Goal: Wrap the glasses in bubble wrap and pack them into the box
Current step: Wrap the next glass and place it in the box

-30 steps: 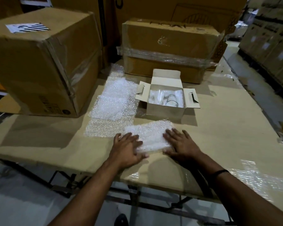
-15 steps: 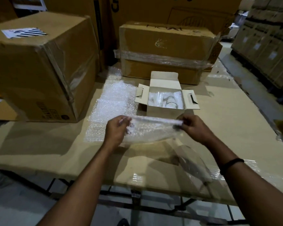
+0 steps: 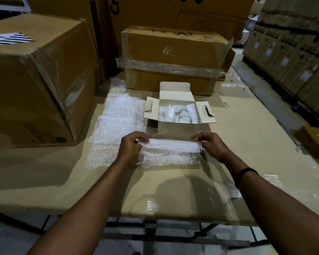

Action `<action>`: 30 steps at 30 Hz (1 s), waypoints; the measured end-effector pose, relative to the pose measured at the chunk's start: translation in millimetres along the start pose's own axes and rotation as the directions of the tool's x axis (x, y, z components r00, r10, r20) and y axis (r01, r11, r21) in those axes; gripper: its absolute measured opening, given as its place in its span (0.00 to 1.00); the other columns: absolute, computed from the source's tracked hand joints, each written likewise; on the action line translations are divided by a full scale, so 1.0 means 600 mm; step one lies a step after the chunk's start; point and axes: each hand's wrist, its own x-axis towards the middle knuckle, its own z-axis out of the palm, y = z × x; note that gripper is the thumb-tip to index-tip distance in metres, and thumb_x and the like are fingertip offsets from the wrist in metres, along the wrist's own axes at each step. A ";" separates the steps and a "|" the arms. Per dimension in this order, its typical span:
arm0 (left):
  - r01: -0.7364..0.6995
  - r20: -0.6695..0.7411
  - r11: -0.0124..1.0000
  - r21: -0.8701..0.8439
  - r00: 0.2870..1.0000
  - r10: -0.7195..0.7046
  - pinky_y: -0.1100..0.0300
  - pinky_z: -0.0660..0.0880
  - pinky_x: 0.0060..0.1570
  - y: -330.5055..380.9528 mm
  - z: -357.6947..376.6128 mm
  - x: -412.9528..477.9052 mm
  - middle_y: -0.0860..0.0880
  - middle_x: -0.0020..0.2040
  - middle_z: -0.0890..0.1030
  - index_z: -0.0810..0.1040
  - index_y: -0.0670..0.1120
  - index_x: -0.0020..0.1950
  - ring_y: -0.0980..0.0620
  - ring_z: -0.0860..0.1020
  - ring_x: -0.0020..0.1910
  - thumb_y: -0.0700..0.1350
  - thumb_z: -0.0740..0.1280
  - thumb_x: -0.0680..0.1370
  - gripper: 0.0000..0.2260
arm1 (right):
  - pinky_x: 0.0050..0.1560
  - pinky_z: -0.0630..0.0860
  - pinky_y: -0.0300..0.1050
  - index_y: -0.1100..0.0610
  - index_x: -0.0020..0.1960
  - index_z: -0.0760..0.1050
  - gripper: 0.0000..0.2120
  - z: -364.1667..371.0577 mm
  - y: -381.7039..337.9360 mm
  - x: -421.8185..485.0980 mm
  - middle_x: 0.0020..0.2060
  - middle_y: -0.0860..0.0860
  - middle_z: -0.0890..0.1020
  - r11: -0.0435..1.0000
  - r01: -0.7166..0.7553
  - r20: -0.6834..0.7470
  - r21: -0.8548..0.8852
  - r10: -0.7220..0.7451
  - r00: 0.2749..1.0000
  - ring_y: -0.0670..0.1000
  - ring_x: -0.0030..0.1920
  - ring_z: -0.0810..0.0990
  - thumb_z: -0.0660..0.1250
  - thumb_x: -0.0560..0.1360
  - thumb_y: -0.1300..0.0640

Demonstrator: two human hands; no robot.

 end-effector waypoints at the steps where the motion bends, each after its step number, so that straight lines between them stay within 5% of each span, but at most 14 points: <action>1: -0.125 0.054 0.985 0.120 0.991 0.119 0.62 0.76 0.40 -0.008 -0.004 -0.002 0.53 0.48 0.83 0.81 0.47 0.36 0.48 0.80 0.47 0.22 0.59 0.64 0.22 | 0.47 0.73 0.43 0.57 0.37 0.78 0.20 -0.003 0.007 -0.002 0.54 0.57 0.81 0.999 -0.018 0.016 -0.045 0.019 1.000 0.54 0.47 0.82 0.57 0.69 0.79; 4: -0.418 0.321 0.802 0.426 0.899 0.298 0.53 0.73 0.59 -0.038 -0.015 -0.013 0.55 0.51 0.83 0.84 0.51 0.39 0.53 0.77 0.54 0.34 0.67 0.63 0.14 | 0.40 0.70 0.30 0.57 0.39 0.80 0.21 -0.012 0.017 -0.009 0.59 0.55 0.80 0.933 0.019 0.176 -0.359 0.048 0.983 0.36 0.39 0.80 0.55 0.69 0.76; 7: -0.511 0.494 0.697 0.504 0.832 0.253 0.45 0.67 0.60 -0.064 -0.026 -0.012 0.56 0.55 0.82 0.86 0.56 0.44 0.52 0.76 0.57 0.51 0.67 0.63 0.12 | 0.52 0.75 0.40 0.53 0.49 0.82 0.16 -0.003 0.016 -0.017 0.60 0.53 0.81 0.814 0.098 0.139 -0.572 -0.022 0.990 0.47 0.50 0.82 0.60 0.71 0.67; 10: -0.531 0.447 0.721 0.445 0.830 0.334 0.51 0.61 0.59 -0.064 -0.024 -0.011 0.57 0.59 0.80 0.85 0.56 0.50 0.54 0.73 0.61 0.59 0.63 0.68 0.17 | 0.66 0.70 0.52 0.53 0.66 0.74 0.21 0.039 0.016 -0.027 0.69 0.54 0.74 0.698 0.283 0.177 -0.657 -0.223 0.959 0.56 0.66 0.74 0.55 0.77 0.47; 13: -0.536 0.423 0.658 0.528 0.838 0.344 0.52 0.58 0.63 -0.049 -0.004 -0.013 0.56 0.67 0.76 0.79 0.56 0.63 0.53 0.69 0.67 0.61 0.56 0.76 0.22 | 0.75 0.48 0.55 0.48 0.79 0.52 0.41 0.085 0.026 -0.041 0.79 0.47 0.52 0.545 0.299 0.332 -0.784 -0.040 0.943 0.49 0.78 0.51 0.36 0.73 0.28; 17: -0.606 0.633 0.432 0.668 0.768 0.098 0.49 0.50 0.70 -0.060 0.011 -0.015 0.56 0.77 0.62 0.67 0.56 0.74 0.51 0.58 0.76 0.61 0.49 0.77 0.27 | 0.75 0.42 0.53 0.45 0.79 0.43 0.47 0.095 0.047 -0.041 0.78 0.43 0.45 0.544 0.255 0.317 -0.799 0.021 0.948 0.47 0.78 0.44 0.25 0.66 0.24; 20: -0.610 0.605 0.432 0.664 0.778 0.169 0.49 0.49 0.71 -0.068 0.003 -0.005 0.55 0.78 0.60 0.66 0.55 0.75 0.52 0.57 0.77 0.65 0.45 0.76 0.32 | 0.75 0.40 0.52 0.47 0.79 0.42 0.51 0.087 0.047 -0.042 0.78 0.43 0.44 0.540 0.246 0.310 -0.805 0.028 0.950 0.47 0.78 0.42 0.21 0.62 0.25; 26: -0.641 0.646 0.400 0.655 0.750 0.143 0.51 0.46 0.70 -0.065 -0.005 0.008 0.56 0.76 0.65 0.66 0.53 0.75 0.51 0.57 0.76 0.70 0.53 0.72 0.36 | 0.75 0.41 0.49 0.49 0.79 0.46 0.48 0.068 0.040 -0.053 0.76 0.41 0.44 0.627 0.255 0.343 -0.736 0.020 0.939 0.42 0.76 0.42 0.32 0.67 0.23; 30: -0.668 0.641 0.393 0.632 0.736 0.220 0.52 0.49 0.66 -0.057 -0.006 0.019 0.55 0.71 0.71 0.69 0.52 0.73 0.51 0.62 0.71 0.69 0.62 0.72 0.34 | 0.71 0.65 0.50 0.55 0.72 0.69 0.35 0.050 0.041 -0.055 0.72 0.54 0.69 0.658 0.316 0.332 -0.684 -0.106 0.937 0.54 0.71 0.68 0.60 0.73 0.34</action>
